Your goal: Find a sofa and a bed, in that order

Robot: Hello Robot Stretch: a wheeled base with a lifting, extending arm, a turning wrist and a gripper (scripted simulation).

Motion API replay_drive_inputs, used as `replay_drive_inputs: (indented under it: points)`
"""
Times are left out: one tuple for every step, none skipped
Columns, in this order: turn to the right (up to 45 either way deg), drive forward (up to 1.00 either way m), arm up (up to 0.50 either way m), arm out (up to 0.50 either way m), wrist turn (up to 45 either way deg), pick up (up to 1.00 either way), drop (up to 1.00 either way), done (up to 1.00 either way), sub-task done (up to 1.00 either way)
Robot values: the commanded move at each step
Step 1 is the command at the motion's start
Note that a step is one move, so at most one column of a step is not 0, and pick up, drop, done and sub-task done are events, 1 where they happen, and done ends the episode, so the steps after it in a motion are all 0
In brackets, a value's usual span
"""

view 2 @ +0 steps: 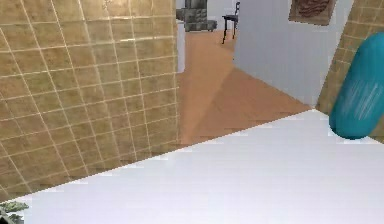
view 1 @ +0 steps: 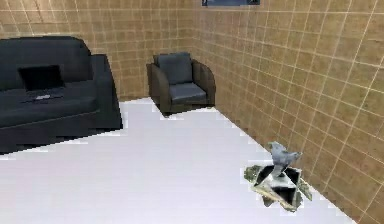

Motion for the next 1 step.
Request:
replay_drive_inputs:
  points:
    - [-18.0, 0.0, 0.0, 0.0, 0.0, 0.0, 0.0, 0.0, 0.0]
